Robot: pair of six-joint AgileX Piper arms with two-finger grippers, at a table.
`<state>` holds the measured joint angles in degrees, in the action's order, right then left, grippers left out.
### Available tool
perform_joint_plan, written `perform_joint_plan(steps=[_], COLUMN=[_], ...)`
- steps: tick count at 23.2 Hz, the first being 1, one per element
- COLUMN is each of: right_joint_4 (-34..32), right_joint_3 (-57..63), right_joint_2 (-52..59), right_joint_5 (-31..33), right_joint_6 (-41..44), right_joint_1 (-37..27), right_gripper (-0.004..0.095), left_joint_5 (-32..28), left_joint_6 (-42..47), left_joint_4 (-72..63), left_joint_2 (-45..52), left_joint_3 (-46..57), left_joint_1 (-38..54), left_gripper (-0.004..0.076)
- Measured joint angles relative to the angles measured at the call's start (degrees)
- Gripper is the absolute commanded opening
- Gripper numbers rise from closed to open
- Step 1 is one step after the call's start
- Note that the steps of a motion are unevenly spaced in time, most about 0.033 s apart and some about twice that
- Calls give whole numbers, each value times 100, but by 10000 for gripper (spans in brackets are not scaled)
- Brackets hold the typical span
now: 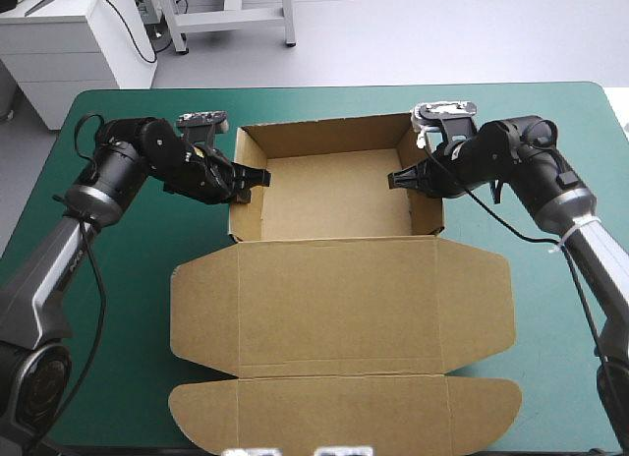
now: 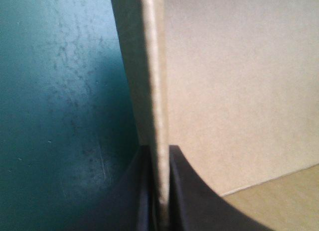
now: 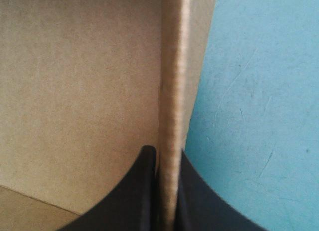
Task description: Fold the box
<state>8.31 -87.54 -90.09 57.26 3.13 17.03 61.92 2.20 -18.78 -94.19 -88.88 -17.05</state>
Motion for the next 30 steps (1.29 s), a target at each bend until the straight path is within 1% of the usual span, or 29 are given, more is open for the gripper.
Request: perform_joint_plan(steps=[4,7,9,16,20,30], right_joint_4=[-114,-137,-144,-125,-86,-81], right_joint_3=[6,83,260,982,1082,1072], right_joint_2=[-196,-458,-545,-624,-760,-815], right_joint_5=[412,541,430,-249,-398,-434], right_joint_6=[104,139,209,397,402,472], right_joint_1=[0,0,46,181,181,181], right_gripper=[-4,-4,-4,-4,-4,-4], left_joint_5=[152,235,248,285,268,418], left_joint_6=[75,149,149,149,155,189], left_joint_4=[399,589,670,839,846,836], left_joint_2=[-376,-558,-680,-865,-1063,-1267], left_joint_3=[-12,-12,-12,-12,-12,-128], left_joint_1=[-347,-495,-513,-513,-513,-508], left_gripper=[-8,-8,-8,-8,-8,-8])
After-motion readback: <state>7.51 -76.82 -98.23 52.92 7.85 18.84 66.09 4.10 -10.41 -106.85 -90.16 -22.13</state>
